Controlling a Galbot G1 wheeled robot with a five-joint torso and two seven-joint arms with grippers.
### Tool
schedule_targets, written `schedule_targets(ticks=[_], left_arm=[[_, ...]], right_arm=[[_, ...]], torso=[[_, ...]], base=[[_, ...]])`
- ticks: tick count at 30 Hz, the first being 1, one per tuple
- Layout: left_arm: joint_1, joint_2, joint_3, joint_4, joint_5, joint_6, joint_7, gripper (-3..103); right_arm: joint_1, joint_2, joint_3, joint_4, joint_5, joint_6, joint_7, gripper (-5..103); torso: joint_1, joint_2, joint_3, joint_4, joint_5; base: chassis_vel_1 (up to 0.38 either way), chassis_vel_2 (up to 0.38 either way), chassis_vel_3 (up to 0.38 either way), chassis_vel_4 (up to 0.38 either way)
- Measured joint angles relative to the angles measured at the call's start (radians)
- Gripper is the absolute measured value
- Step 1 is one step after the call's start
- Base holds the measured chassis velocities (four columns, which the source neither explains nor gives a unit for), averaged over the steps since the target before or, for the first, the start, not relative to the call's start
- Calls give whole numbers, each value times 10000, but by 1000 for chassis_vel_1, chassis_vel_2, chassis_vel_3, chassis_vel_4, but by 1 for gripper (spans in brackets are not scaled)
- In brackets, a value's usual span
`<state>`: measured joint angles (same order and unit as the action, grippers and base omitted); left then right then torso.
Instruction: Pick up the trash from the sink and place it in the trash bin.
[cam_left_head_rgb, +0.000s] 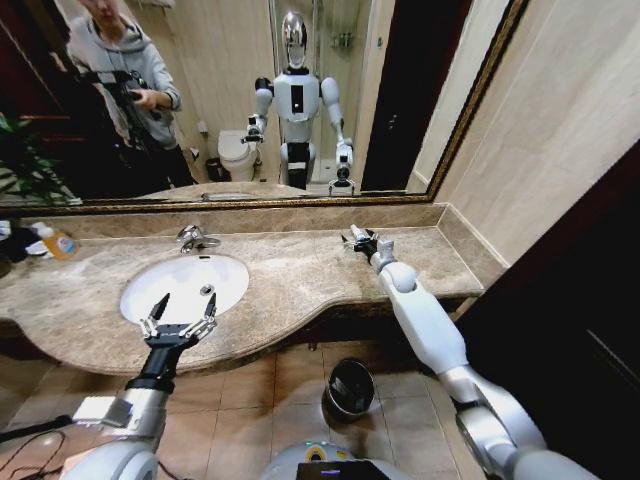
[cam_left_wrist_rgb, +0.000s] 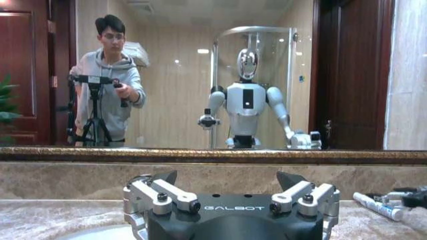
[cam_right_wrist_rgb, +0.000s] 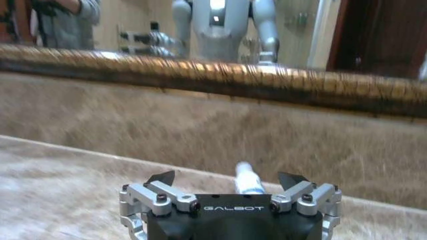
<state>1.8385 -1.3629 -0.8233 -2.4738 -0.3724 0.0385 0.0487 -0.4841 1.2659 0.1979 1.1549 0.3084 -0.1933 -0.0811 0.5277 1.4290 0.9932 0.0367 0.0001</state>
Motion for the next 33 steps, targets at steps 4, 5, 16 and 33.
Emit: schedule_targets(ticks=[4,5,16,33], left_arm=[[0,0,0,0,0,0,0,100],[0,0,1,0,0,0,0,100],[0,0,0,0,0,0,0,100],[0,0,0,0,0,0,0,100]], right_arm=[[666,295,-73,-1542,-138,623,-255,100],[804,348,-85,-1818,-154,698,-313,100],[1370,560,-33,-3272,-373,1368,-430,88],[838,584,-59,-2576,-473,1123,-384,41]], torso=[[0,0,1,2,1],[0,0,0,2,0],[0,1,0,1,0],[-1,2,-1,1,-1]], base=[[0,0,0,0],[0,0,0,0],[0,0,0,0],[0,0,0,0]])
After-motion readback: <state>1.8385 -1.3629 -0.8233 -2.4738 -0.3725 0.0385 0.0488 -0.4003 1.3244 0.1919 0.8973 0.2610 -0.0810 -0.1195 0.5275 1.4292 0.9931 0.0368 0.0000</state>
